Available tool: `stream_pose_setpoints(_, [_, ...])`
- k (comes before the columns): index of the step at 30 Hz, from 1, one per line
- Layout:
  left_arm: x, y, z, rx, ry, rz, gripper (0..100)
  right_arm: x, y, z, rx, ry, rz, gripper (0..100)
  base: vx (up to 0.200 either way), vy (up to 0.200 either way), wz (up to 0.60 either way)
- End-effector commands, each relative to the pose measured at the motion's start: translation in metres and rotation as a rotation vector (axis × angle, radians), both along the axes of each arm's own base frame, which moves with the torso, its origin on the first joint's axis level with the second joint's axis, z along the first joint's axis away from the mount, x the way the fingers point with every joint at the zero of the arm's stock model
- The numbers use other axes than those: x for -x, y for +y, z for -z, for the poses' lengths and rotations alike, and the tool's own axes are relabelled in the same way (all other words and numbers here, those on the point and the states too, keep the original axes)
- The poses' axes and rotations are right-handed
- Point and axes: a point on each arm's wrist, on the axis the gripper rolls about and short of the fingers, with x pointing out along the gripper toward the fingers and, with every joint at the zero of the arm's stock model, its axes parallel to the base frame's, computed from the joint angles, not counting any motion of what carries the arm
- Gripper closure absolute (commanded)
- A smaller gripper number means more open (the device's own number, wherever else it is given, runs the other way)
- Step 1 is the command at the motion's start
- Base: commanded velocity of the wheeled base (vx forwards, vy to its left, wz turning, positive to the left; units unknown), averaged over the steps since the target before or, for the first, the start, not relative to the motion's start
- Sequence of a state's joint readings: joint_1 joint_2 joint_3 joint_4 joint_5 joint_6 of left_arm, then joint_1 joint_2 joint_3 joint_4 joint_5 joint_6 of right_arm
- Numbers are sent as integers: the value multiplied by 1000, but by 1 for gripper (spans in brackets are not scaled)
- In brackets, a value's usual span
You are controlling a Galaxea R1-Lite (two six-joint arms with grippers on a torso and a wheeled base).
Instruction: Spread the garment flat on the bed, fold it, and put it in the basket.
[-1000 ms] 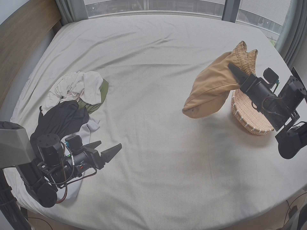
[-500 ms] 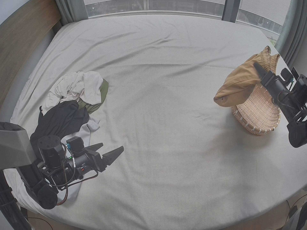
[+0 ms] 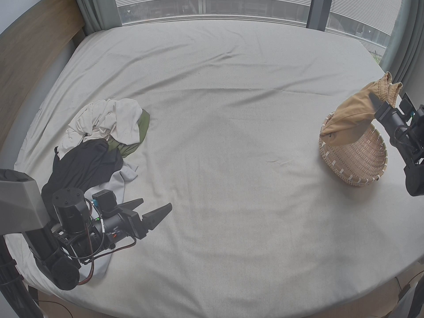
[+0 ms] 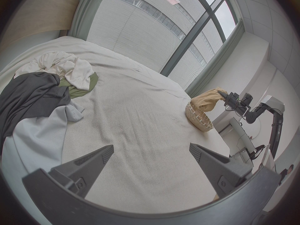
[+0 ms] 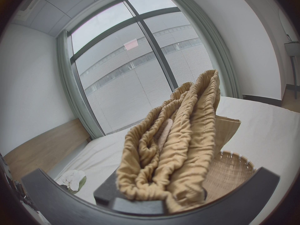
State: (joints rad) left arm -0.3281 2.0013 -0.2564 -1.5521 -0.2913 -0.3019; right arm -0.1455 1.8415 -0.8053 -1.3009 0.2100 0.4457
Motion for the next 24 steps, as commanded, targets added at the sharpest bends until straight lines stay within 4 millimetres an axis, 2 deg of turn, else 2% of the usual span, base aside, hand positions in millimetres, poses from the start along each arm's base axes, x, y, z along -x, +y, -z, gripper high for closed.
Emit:
stream_pose_setpoints(1, [1, 0, 0, 0, 1, 2, 0, -5, -5, 37, -10, 103, 3, 100, 0, 0, 0])
stream_pose_setpoints(4, [1, 0, 0, 0, 2, 2, 0, -5, -5, 42, -2, 80, -6, 100, 0, 0, 0])
stream_pose_setpoints(5, [1, 0, 0, 0, 1, 2, 0, -4, -6, 43, -2, 82, -3, 0, 0, 0, 0])
stream_pose_setpoints(9, [1, 0, 0, 0, 2, 2, 0, 1, -8, 44, 6, 93, 7, 0, 0, 0, 0])
stream_pose_setpoints(14, [1, -1, 0, 0, 1, 3, 0, 22, -4, 42, 59, 112, 17, 0, 0, 0, 0])
stream_pose_setpoints(16, [1, -1, 0, 1, -1, 3, 0, 38, 2, 40, 79, 116, 8, 0, 0, 0, 0])
stream_pose_setpoints(24, [5, -6, -7, 9, -24, 25, 0, 78, 20, 9, 117, 46, -42, 0, 0, 0, 0])
